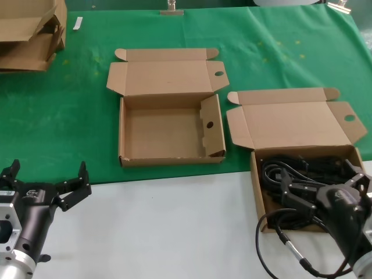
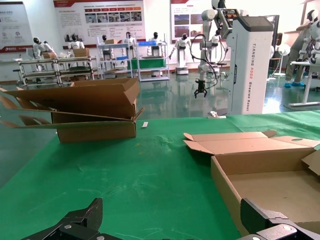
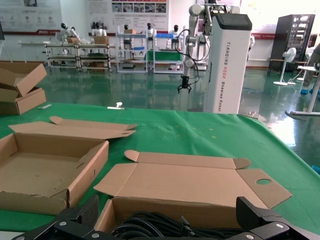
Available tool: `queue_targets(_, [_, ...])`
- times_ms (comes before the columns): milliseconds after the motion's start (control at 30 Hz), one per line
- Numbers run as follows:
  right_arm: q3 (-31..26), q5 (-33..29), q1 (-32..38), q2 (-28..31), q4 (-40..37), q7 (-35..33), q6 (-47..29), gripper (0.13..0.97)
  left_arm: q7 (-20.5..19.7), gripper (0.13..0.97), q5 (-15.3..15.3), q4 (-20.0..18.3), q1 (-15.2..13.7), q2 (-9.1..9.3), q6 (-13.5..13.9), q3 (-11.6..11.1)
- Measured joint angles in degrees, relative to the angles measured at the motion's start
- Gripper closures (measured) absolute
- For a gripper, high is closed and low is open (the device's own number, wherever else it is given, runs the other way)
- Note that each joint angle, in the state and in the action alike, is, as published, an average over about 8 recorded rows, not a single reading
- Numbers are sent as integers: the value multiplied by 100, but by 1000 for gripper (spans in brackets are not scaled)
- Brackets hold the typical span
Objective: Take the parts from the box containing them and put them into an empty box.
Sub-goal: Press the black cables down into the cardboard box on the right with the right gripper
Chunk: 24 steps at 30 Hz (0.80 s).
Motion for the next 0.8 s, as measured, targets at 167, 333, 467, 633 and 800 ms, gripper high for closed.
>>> queue_targets(167, [0,0,0,0,0,0,0,129,0,132,0,0,0,0,0,0])
queue_targets(333, [0,0,0,0,0,0,0,129,0,132,0,0,0,0,0,0])
queue_targets(467, [0,0,0,0,0,0,0,129,0,132,0,0,0,0,0,0])
queue_targets(633, [0,0,0,0,0,0,0,129,0,132,0,0,0,0,0,0])
queue_targets(800, [0,0,0,0,0,0,0,129,0,132,0,0,0,0,0,0])
